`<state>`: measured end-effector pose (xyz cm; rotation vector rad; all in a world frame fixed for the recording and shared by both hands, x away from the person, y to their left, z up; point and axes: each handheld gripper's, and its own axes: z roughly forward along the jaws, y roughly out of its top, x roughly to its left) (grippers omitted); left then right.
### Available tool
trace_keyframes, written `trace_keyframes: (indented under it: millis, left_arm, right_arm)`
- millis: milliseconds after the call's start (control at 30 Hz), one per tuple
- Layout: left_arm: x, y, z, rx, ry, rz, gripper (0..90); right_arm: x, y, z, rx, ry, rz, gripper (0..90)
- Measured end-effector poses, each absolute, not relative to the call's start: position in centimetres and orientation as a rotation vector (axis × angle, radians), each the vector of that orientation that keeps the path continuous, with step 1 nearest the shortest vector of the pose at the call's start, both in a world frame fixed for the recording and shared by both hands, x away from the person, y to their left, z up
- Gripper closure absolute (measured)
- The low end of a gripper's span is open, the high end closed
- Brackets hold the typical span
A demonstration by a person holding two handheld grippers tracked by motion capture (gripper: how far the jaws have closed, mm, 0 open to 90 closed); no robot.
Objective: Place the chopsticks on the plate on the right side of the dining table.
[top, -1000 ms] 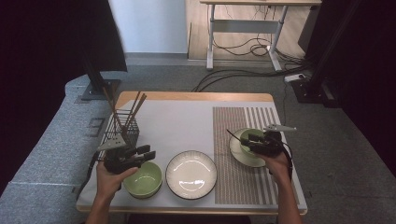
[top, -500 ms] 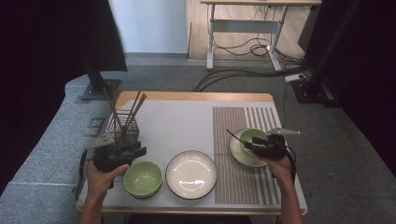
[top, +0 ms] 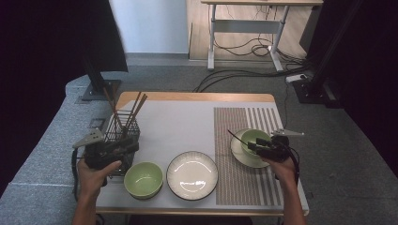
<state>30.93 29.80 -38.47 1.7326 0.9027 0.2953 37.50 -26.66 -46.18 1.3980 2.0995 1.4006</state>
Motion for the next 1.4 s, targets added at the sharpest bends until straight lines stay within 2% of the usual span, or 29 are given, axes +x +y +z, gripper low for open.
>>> trace_keyframes:
  millis: [1400]
  left_arm:
    - [35.3, 36.1, -37.8, 1.686, 1.047, 0.350, 54.7]
  right_arm:
    - [36.7, -27.5, -46.6, 1.444, 2.074, 1.377, 46.6]
